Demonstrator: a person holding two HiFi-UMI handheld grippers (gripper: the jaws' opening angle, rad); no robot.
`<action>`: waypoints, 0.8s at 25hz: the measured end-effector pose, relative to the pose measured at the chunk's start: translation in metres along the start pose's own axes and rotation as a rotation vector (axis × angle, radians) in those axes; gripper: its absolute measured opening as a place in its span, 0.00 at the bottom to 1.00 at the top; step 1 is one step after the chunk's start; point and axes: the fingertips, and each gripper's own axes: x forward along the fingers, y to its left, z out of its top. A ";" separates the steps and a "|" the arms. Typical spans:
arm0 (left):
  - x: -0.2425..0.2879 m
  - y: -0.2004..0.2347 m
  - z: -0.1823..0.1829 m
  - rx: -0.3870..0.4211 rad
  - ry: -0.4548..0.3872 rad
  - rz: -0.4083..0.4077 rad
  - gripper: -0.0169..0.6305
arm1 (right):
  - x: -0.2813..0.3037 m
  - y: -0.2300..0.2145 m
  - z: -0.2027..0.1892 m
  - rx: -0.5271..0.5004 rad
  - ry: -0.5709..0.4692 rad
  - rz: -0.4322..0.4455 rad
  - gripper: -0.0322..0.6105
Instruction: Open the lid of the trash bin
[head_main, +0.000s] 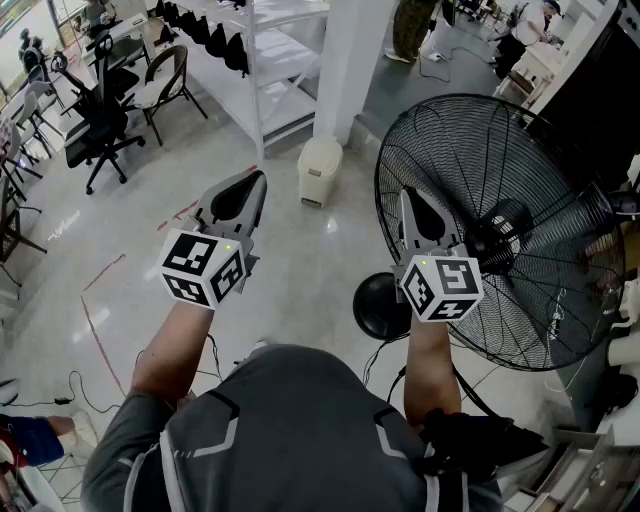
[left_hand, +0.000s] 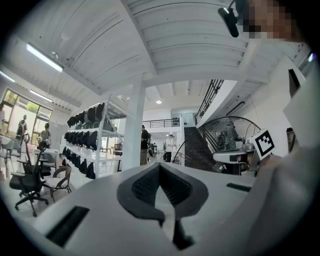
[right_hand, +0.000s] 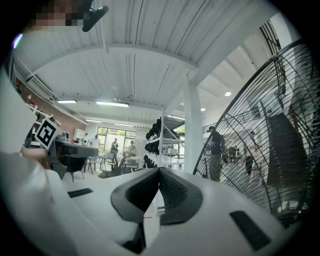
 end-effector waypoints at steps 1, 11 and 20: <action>0.000 0.000 0.000 0.001 0.001 0.003 0.04 | 0.000 0.000 0.000 0.000 0.000 0.000 0.09; 0.002 -0.002 0.001 0.008 0.008 0.016 0.04 | 0.001 -0.002 0.001 -0.019 0.006 -0.003 0.09; -0.001 0.009 -0.002 -0.005 0.010 0.004 0.04 | 0.010 0.009 0.005 0.020 -0.030 0.003 0.09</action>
